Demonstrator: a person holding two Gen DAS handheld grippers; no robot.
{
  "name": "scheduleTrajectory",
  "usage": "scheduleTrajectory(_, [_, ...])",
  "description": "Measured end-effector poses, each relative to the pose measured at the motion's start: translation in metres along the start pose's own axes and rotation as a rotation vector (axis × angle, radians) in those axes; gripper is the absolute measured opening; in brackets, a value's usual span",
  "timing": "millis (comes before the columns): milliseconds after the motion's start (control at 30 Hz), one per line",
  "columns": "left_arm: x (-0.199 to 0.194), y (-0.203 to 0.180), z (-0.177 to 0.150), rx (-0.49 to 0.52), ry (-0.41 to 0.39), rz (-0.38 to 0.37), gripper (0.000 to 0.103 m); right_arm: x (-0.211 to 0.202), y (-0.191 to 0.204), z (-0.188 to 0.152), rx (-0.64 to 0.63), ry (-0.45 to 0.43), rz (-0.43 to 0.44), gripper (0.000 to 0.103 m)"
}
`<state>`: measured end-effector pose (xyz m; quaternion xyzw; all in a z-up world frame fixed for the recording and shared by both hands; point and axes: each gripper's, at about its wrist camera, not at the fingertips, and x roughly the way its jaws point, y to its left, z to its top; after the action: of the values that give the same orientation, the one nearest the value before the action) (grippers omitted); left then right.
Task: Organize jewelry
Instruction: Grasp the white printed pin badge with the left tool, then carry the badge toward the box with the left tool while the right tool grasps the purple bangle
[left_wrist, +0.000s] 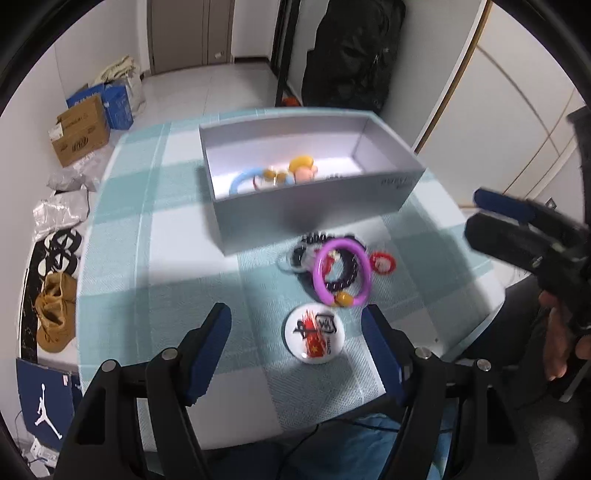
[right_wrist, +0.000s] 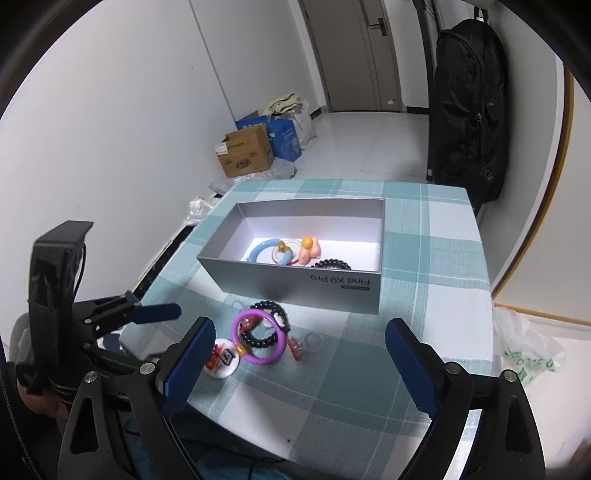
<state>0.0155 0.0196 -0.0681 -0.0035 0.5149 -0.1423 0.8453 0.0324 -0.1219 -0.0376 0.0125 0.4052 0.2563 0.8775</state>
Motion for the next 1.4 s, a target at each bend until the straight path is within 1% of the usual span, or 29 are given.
scheduleTrajectory(100, [0.005, -0.001, -0.004, 0.020, 0.023, 0.037, 0.069, -0.002, 0.002, -0.002, -0.018, -0.010, -0.029, 0.099])
scheduleTrajectory(200, [0.009, -0.006, -0.006, 0.049, 0.053, 0.067, 0.069, -0.004, 0.003, -0.003, -0.029, -0.015, -0.037, 0.101])
scheduleTrajectory(233, [0.011, -0.007, -0.008, 0.055, 0.064, 0.074, 0.069, -0.004, 0.003, -0.003, -0.028, -0.013, -0.036, 0.101])
scheduleTrajectory(300, [0.013, -0.009, -0.009, 0.061, 0.077, 0.061, 0.069, -0.005, 0.002, -0.003, -0.026, -0.011, -0.034, 0.102])
scheduleTrajectory(400, [0.014, -0.014, -0.010, 0.086, 0.080, 0.095, 0.069, -0.005, 0.002, -0.003, -0.025, -0.007, -0.033, 0.103])
scheduleTrajectory(467, [0.018, -0.015, -0.011, 0.091, 0.096, 0.107, 0.069, -0.006, 0.001, -0.004, -0.022, -0.005, -0.034, 0.103])
scheduleTrajectory(533, [0.021, -0.012, -0.012, 0.079, 0.121, 0.110, 0.069, -0.007, 0.001, -0.004, -0.020, -0.004, -0.037, 0.103])
scheduleTrajectory(567, [0.021, -0.010, -0.010, 0.075, 0.113, 0.107, 0.069, -0.007, 0.001, -0.004, -0.020, -0.004, -0.040, 0.103])
scheduleTrajectory(633, [0.020, -0.009, -0.009, 0.073, 0.123, 0.109, 0.069, -0.007, -0.001, -0.004, -0.015, -0.004, -0.045, 0.103])
scheduleTrajectory(800, [0.022, -0.013, -0.006, 0.090, 0.117, 0.100, 0.068, -0.008, -0.007, -0.004, 0.013, -0.002, -0.055, 0.103])
scheduleTrajectory(867, [0.022, -0.014, -0.005, 0.099, 0.110, 0.090, 0.059, -0.008, -0.009, -0.004, 0.024, -0.002, -0.059, 0.103])
scheduleTrajectory(933, [0.021, -0.018, -0.004, 0.118, 0.103, 0.077, 0.038, -0.009, -0.009, -0.004, 0.027, -0.004, -0.060, 0.103])
scheduleTrajectory(1100, [0.022, -0.023, -0.004, 0.144, 0.104, 0.054, 0.037, -0.009, -0.010, -0.005, 0.024, -0.003, -0.062, 0.103])
scheduleTrajectory(1233, [0.021, -0.018, -0.002, 0.124, 0.108, 0.031, 0.037, -0.008, -0.012, -0.005, 0.030, 0.005, -0.072, 0.103])
scheduleTrajectory(1400, [0.018, -0.014, -0.004, 0.104, 0.121, -0.004, 0.037, -0.007, -0.021, -0.006, 0.061, 0.010, -0.104, 0.103])
